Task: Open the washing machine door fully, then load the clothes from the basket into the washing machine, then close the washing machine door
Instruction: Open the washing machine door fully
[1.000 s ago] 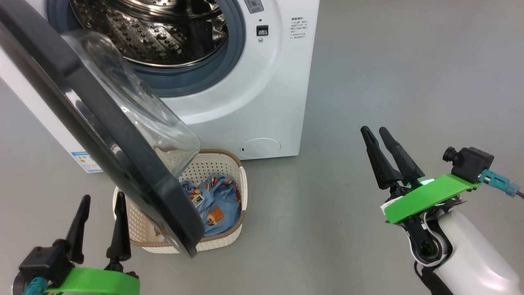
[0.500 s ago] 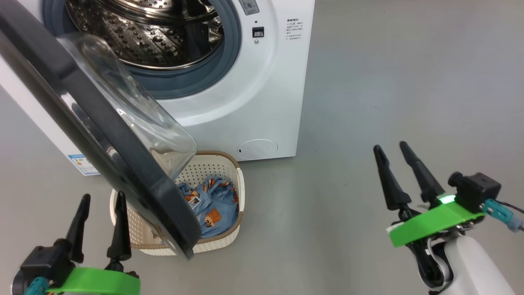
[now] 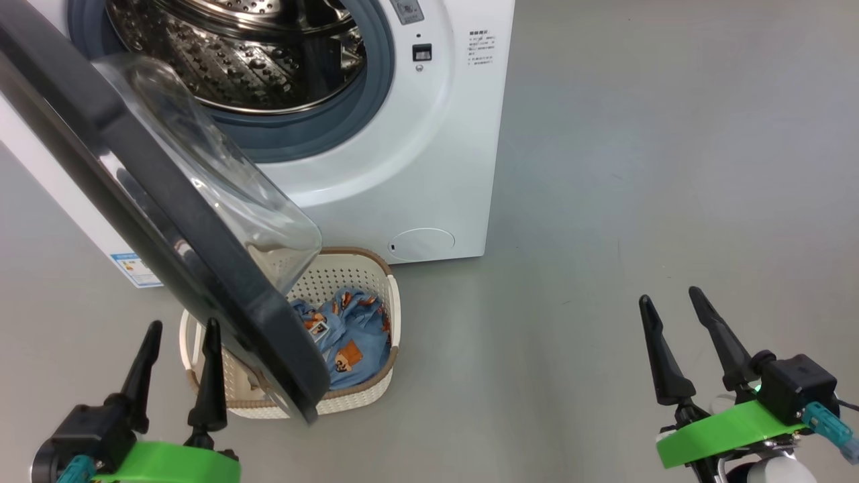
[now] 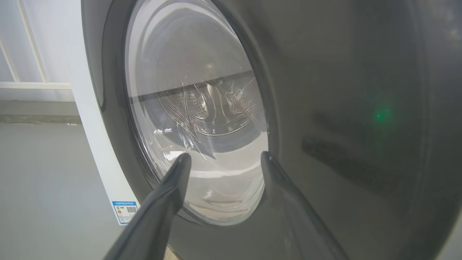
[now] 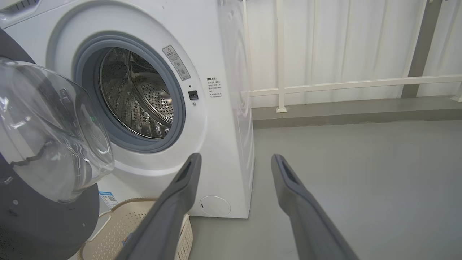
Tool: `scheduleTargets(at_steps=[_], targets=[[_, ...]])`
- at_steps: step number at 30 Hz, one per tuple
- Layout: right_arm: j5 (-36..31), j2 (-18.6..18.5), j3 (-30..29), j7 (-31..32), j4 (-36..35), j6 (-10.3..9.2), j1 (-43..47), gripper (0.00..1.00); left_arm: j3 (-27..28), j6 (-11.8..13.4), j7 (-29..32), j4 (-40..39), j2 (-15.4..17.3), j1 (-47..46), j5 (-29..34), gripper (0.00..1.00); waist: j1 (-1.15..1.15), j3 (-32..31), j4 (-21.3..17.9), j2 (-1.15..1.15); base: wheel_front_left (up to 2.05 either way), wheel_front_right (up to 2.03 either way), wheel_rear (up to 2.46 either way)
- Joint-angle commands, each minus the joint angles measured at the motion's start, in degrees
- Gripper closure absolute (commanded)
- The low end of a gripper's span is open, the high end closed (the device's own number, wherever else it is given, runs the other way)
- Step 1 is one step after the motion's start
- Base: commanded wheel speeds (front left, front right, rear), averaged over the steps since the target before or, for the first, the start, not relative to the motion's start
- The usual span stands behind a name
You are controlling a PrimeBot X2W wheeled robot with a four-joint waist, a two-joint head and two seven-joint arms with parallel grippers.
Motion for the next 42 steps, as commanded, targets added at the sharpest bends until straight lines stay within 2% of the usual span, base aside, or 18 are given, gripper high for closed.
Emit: scheduleTargets(at_steps=[1,19,42], targets=[[-1.75,0.1,0.48,-0.66,-2.34,0.1,0.09,0.0,2.26,-0.09,-0.36,-1.49,0.82,-0.11,0.72,0.0,0.0,-0.1,0.02,0.0,0.0,0.0,0.0],[-6.37,2.13,-1.83,-0.66,-4.1,0.1,3.2,0.0,2.62,-0.09,-0.36,-0.63,-0.45,1.55,1.35,0.0,0.0,-1.61,0.55,0.0,0.0,0.0,0.0],[-7.4,2.7,-2.53,-0.67,-1.29,0.1,4.08,0.0,2.17,-0.09,-0.36,-0.16,-0.56,2.68,1.54,0.0,0.0,-3.28,1.35,0.0,0.0,0.0,0.0]])
